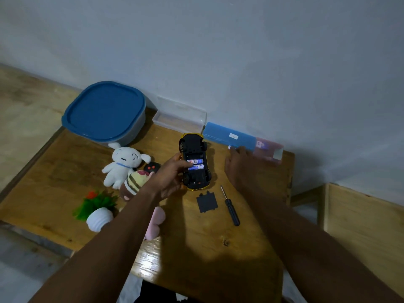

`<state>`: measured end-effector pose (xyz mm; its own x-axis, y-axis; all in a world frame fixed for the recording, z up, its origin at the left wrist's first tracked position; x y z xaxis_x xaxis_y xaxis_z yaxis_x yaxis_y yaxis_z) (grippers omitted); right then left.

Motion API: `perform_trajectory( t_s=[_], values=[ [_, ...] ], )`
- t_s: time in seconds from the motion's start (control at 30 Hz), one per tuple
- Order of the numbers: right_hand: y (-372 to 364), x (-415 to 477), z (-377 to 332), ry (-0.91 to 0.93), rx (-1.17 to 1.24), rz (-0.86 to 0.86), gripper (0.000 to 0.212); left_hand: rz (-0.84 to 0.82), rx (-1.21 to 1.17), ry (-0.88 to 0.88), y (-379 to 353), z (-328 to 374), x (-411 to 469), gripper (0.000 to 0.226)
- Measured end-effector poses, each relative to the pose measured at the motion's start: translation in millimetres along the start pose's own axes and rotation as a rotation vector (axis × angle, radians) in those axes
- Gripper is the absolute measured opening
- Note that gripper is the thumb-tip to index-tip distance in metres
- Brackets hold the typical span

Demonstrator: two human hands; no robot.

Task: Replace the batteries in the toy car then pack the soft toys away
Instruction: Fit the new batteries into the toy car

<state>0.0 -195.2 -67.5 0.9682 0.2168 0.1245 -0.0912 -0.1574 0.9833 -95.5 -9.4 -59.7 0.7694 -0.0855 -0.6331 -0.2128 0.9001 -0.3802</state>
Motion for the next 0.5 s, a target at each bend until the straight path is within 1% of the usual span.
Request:
perform_trajectory(
  t_s=[0.07, 0.13, 0.23, 0.37, 0.5],
  values=[
    [-3.8, -1.2, 1.4, -0.028, -0.016, 0.004, 0.042, 0.004, -0.020, 0.013, 3.0, -1.2, 1.5, 0.050],
    [-5.2, -0.6, 1.0, -0.055, -0.039, 0.017, 0.043, -0.001, -0.030, 0.019, 4.5, -1.2, 2.8, 0.052],
    [-6.6, 3.0, 0.6, -0.066, -0.008, 0.018, 0.038, -0.010, -0.033, 0.017, 3.3, -0.9, 3.9, 0.052],
    [-2.9, 2.2, -1.5, -0.002, 0.034, 0.050, 0.030, 0.001, -0.022, 0.019, 2.5, -1.8, 4.0, 0.049],
    [2.7, -1.2, -1.9, 0.006, 0.092, 0.047, 0.022, -0.003, -0.010, 0.017, 3.8, -1.9, 2.4, 0.049]
  ],
)
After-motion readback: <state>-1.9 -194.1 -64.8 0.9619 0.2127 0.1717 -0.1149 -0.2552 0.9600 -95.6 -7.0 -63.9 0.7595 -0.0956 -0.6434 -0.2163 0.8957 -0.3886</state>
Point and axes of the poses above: each hand's wrist, its own x-axis towards the middle knuckle, its own y-axis out of the back of the hand, z = x × y, the point moved 8 cm from there along x, towards the middle knuckle, and after that the axes turned 3 degrees about z, right-handed, at the moved point
